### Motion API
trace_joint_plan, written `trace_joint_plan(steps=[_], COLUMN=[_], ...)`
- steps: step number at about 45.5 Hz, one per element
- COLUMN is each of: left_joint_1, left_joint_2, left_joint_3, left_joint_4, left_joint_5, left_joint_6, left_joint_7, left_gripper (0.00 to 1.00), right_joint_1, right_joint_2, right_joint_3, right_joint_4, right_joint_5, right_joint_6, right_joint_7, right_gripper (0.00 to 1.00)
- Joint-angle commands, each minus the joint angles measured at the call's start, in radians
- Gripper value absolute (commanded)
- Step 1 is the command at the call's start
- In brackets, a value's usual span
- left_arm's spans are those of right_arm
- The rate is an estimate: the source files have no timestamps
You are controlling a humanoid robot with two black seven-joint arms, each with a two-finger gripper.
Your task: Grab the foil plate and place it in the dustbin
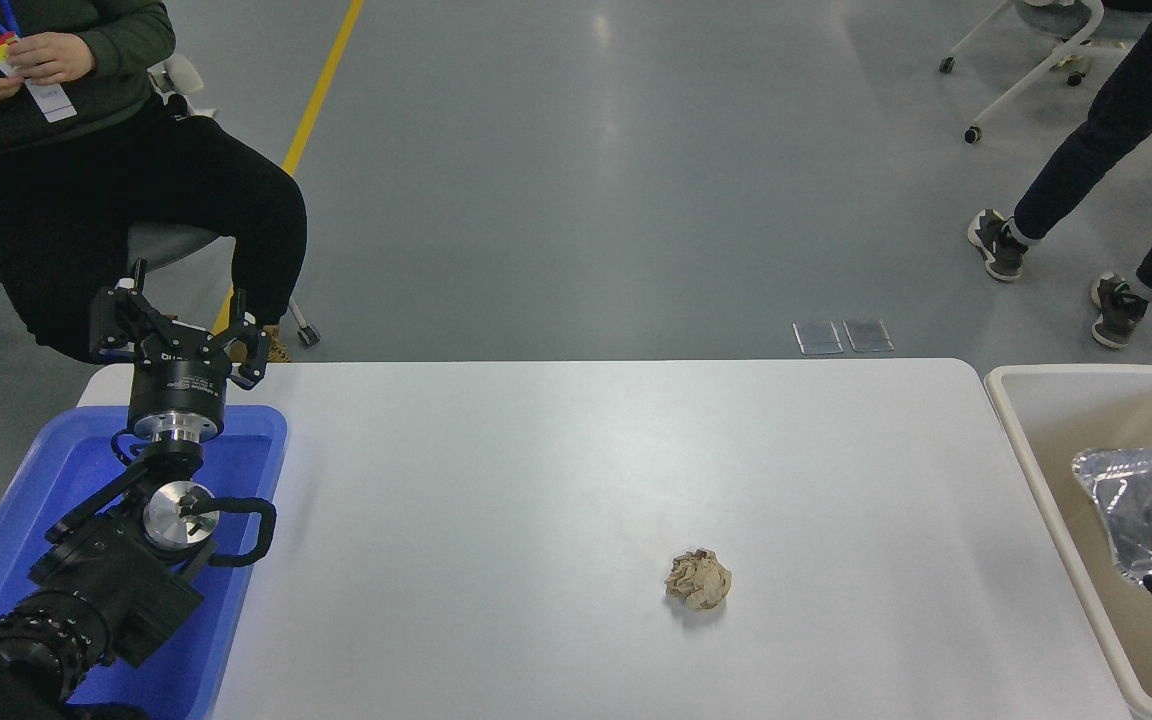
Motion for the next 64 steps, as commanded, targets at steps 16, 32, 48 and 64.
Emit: trace_joint_plan(steps=[16, 32, 48, 64], left_joint_1=[0.0, 0.0, 0.0, 0.0], left_joint_2=[0.0, 0.0, 0.0, 0.002], left_joint_3=[0.0, 0.0, 0.0, 0.0], left_joint_4=[0.0, 0.0, 0.0, 0.0], left_joint_5=[0.0, 0.0, 0.0, 0.0], left_joint_6=[0.0, 0.0, -0.002, -0.002], left_joint_7=[0.0, 0.0, 0.0, 0.0], left_gripper=[0.99, 0.99, 0.99, 0.99], right_joint_1=[0.13, 0.398, 0.903, 1.424], right_joint_2=[-0.043, -0.193, -0.394, -0.253], right_joint_3=[-0.068, -0.558, -0.921, -1.416], right_joint_4=[0.001, 0.157, 0.878, 1.535], right_joint_5=[-0.017, -0.02, -0.279, -0.356], right_joint_6=[0.067, 0.09, 0.089, 0.101], right_joint_7=[0.0, 0.004, 0.006, 0.007], right_gripper=[1.0, 1.0, 1.0, 1.0])
